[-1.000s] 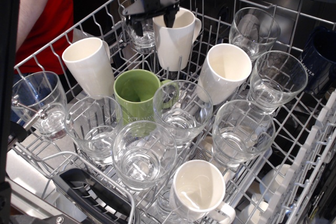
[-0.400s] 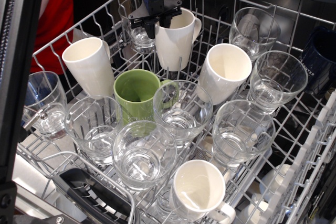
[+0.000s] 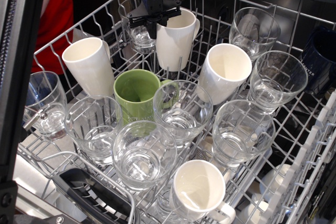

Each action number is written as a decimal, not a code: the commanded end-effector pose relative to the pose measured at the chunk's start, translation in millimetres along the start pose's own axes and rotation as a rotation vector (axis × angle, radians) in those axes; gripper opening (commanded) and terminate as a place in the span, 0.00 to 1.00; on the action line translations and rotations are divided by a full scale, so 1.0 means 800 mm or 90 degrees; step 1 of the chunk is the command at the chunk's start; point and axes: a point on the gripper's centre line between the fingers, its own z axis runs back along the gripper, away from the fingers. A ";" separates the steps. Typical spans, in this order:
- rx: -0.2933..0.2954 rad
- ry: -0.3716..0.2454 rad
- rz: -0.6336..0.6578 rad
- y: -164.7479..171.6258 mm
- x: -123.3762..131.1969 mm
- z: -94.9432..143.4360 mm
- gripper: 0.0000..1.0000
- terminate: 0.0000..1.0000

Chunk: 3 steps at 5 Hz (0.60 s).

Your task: Pick up any cup

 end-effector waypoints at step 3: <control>-0.130 -0.044 -0.151 -0.021 0.045 0.172 0.00 0.00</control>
